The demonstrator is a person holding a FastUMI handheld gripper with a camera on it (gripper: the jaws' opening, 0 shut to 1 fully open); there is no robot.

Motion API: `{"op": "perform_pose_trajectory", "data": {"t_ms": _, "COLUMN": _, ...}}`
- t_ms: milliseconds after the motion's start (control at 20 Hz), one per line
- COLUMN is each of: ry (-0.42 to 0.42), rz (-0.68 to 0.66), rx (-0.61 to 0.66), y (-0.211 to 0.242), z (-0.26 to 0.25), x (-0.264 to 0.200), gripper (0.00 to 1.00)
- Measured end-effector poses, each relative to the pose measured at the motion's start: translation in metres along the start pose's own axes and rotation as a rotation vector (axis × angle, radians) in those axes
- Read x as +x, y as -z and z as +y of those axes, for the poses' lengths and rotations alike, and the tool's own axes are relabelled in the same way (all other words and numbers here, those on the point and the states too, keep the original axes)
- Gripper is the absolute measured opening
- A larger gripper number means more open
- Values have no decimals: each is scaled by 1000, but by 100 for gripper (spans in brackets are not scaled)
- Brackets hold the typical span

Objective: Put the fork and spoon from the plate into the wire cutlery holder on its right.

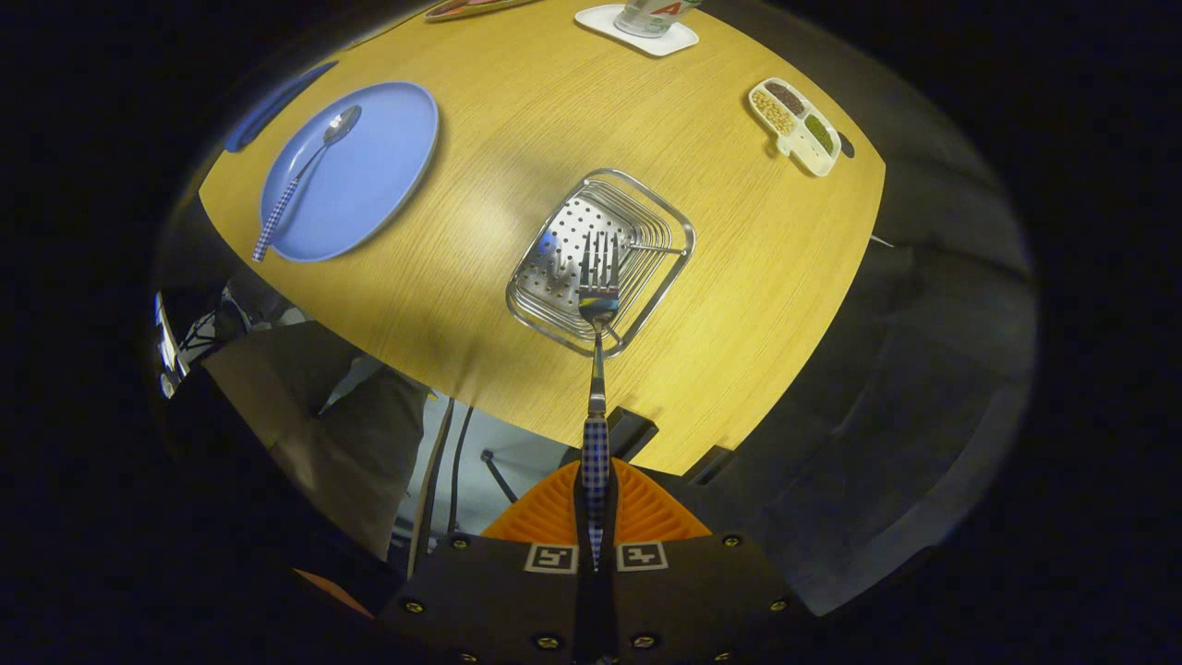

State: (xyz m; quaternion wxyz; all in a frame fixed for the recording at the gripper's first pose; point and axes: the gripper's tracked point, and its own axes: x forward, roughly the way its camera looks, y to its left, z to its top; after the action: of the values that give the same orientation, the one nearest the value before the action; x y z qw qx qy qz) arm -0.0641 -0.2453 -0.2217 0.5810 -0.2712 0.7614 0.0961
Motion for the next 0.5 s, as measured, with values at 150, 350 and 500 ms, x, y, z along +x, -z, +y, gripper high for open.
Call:
{"op": "perform_pose_trajectory", "data": {"t_ms": 150, "ry": 2, "rz": 83, "rx": -35, "y": -7, "z": -9, "x": 9, "gripper": 1}}
{"op": "perform_pose_trajectory", "data": {"t_ms": 350, "ry": -27, "rz": 94, "rx": -48, "y": -26, "z": -4, "x": 20, "gripper": 1}}
{"op": "perform_pose_trajectory", "data": {"t_ms": 500, "ry": -32, "rz": 70, "rx": -42, "y": -41, "z": -3, "x": 24, "gripper": 5}}
